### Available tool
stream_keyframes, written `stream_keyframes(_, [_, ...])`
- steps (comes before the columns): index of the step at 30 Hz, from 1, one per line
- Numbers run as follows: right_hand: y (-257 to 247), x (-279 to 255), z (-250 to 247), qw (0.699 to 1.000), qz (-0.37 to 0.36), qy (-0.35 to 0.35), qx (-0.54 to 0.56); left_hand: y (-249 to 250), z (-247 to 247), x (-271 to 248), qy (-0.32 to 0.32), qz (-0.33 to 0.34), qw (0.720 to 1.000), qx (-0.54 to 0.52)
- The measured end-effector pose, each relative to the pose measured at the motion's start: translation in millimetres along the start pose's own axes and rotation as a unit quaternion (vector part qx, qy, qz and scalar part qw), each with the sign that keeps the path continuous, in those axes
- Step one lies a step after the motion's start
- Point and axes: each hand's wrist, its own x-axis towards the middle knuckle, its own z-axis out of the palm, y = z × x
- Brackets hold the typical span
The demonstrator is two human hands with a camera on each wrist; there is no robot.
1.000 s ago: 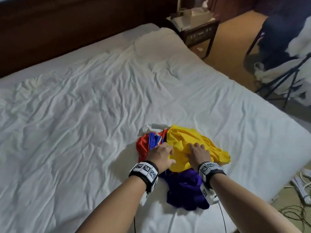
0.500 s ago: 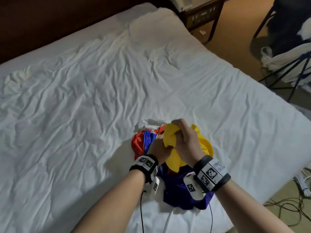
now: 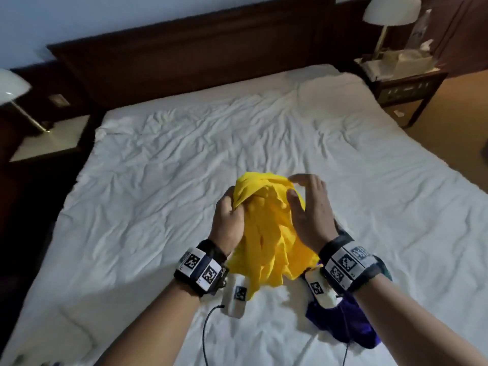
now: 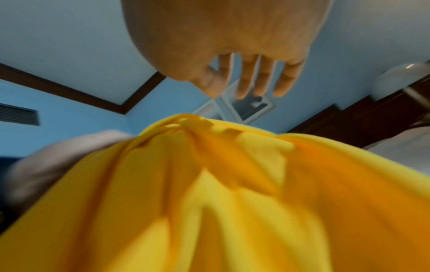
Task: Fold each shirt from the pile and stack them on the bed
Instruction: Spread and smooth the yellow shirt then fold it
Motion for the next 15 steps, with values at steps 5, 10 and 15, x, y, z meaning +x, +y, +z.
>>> stream_keyframes(5, [-76.1, -64.1, 56.1, 0.985, 0.003, -0.152, 0.087, 19.7, -79.7, -34.5, 0.018, -0.044, 0.995, -0.089])
stream_keyframes(10, [-130.4, -69.2, 86.1, 0.989, 0.029, -0.077, 0.126, 27.1, -149.7, -83.3, -0.013, 0.001, 0.996, -0.086])
stream_keyframes(15, [-180.3, -60.1, 95.9, 0.99, 0.014, -0.078, 0.12, 18.3, -191.8, -120.2, -0.058, 0.109, 0.992, 0.028])
